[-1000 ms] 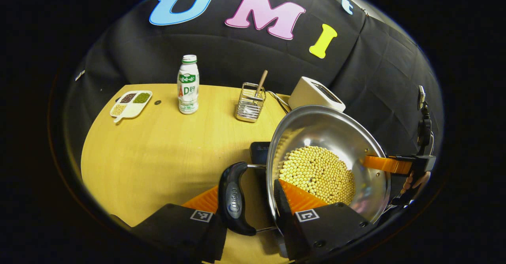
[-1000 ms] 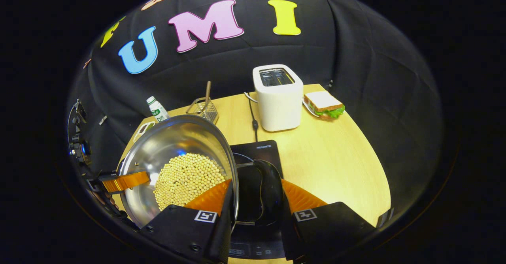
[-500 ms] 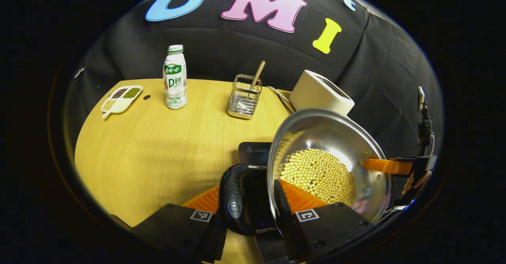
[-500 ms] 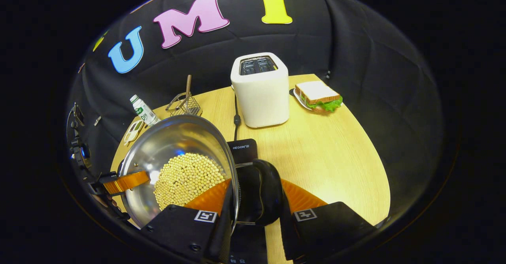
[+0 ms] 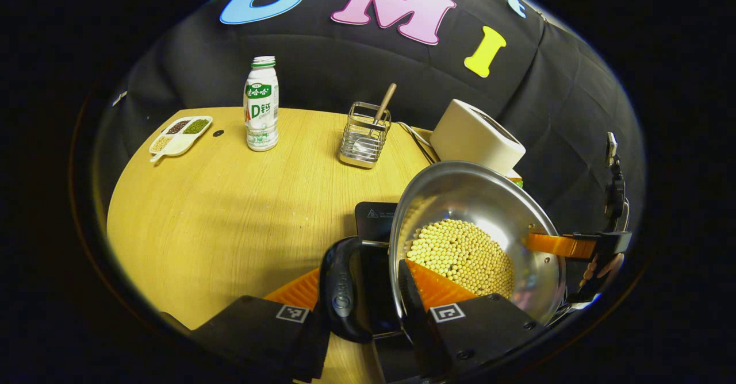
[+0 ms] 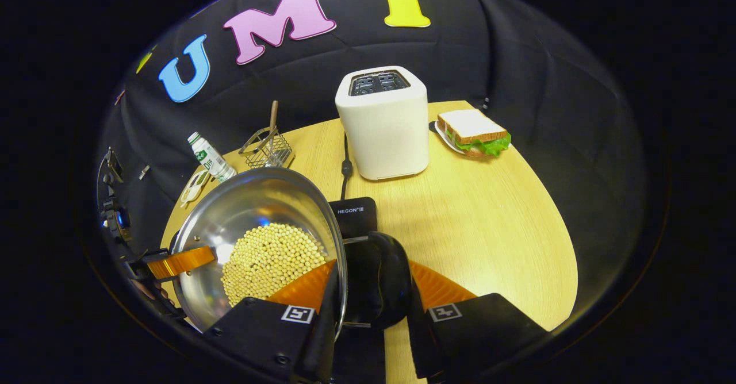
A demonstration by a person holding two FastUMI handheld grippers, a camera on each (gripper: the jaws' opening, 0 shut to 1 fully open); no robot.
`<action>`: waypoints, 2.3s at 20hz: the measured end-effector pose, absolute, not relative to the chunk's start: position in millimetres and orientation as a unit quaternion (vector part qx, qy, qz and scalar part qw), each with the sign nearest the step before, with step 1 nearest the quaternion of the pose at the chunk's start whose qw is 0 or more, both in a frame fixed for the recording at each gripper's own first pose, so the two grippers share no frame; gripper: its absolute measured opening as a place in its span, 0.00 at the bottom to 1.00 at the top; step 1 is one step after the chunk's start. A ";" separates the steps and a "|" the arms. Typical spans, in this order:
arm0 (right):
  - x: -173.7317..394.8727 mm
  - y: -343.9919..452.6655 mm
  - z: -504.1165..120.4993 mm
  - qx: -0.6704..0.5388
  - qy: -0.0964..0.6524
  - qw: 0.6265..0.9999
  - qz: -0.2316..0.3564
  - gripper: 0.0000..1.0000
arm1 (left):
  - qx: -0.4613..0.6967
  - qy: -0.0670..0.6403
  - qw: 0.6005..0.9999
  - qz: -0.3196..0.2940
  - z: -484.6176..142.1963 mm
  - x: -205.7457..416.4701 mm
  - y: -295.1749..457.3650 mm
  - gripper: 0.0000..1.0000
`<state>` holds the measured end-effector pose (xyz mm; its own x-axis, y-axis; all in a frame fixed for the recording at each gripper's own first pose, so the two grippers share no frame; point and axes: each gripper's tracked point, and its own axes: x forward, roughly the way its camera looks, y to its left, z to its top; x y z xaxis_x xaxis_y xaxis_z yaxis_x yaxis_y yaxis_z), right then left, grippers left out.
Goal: First push the handle of the pot to place it horizontally, then grasp the pot with both hands and set it on the induction cooktop.
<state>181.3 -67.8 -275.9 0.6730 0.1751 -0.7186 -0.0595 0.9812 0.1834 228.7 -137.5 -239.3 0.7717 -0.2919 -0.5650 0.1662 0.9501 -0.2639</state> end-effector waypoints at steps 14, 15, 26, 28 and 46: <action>164.0 -72.9 -238.5 0.119 0.380 0.917 0.032 1.00 | -0.103 0.330 0.934 -0.088 -222.3 201.7 -115.1 0.96; 160.6 -75.1 -231.2 0.118 0.373 0.920 0.030 0.99 | -0.104 0.324 0.936 -0.087 -214.4 197.4 -111.9 0.96; 134.6 -104.1 -50.4 0.033 0.144 0.989 -0.018 0.99 | -0.044 0.133 0.990 0.001 -52.6 149.5 -51.0 0.95; 122.2 -104.8 -10.0 0.035 0.091 0.995 -0.027 0.98 | -0.016 0.086 0.996 0.006 -18.4 140.4 -52.6 0.95; -10.9 -64.7 45.1 0.029 -0.035 0.995 -0.086 0.98 | 0.010 -0.041 0.996 -0.074 37.4 35.7 -82.1 0.95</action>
<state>-10.9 -64.7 45.1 0.9827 -0.1731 0.0653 0.1689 0.9835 0.0643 35.7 -82.1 37.4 0.9856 -0.1490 0.0804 0.1474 0.9887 0.0252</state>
